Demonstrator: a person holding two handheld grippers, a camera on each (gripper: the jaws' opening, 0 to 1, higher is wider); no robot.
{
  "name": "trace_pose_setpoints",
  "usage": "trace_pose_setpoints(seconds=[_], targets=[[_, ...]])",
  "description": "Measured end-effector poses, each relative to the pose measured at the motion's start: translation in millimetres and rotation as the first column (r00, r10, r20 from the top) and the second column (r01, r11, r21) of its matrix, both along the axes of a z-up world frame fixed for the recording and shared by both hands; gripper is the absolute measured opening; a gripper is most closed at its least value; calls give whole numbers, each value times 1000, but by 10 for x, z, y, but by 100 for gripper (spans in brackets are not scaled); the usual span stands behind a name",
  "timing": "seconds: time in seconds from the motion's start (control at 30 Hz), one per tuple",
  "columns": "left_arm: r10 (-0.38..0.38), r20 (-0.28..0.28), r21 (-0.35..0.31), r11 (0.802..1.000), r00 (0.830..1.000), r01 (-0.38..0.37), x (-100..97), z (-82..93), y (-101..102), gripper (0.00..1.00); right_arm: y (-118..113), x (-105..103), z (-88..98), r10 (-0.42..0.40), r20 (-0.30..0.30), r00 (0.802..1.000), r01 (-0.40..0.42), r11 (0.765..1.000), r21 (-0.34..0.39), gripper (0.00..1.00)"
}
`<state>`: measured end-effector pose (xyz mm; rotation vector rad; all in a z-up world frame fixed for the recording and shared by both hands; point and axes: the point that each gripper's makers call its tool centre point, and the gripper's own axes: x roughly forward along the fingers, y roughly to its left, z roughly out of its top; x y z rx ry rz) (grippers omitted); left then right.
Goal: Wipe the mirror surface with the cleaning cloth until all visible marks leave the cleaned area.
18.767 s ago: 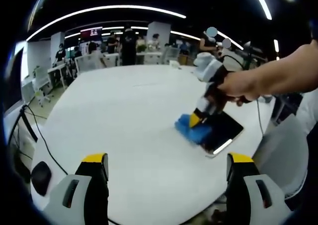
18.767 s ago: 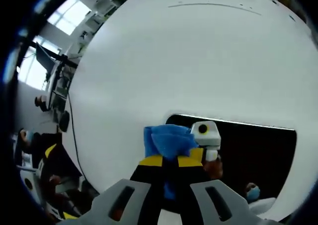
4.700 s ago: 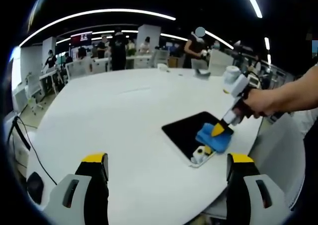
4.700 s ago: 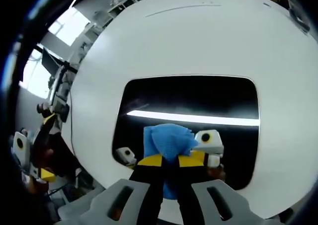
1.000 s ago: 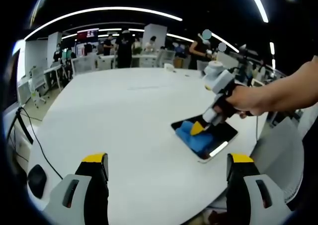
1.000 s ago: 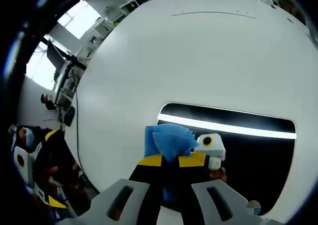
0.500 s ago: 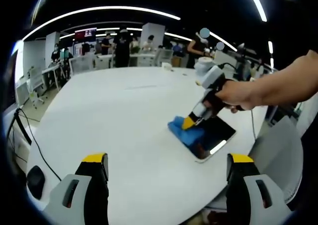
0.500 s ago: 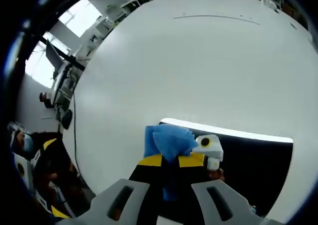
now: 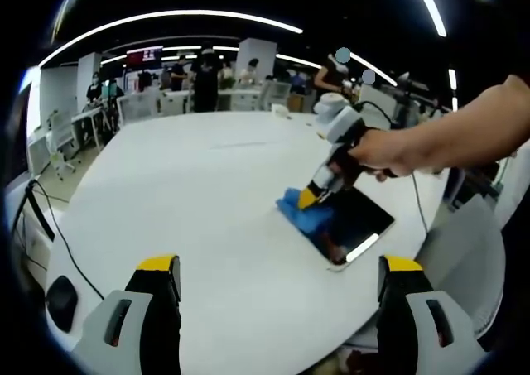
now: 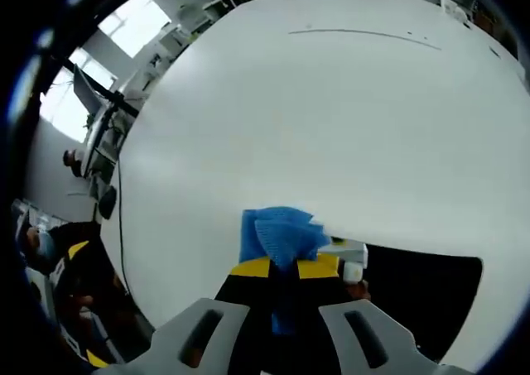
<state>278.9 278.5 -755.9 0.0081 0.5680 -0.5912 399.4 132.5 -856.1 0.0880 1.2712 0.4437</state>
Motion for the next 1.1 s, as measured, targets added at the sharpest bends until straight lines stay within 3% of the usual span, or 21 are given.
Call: trace_pose_setpoints(seconds=[0.6,1.1], targets=[[8,-3,-5,1000,1000,-8,49,6,-31,100,-20,-61,38,18,-10,1000,-18,1000,4,4],[8,-1,-11,1000,1000,-8,47,6,-103,100,-188,-27,10,8,-15,1000,-8,1000,-9,4]])
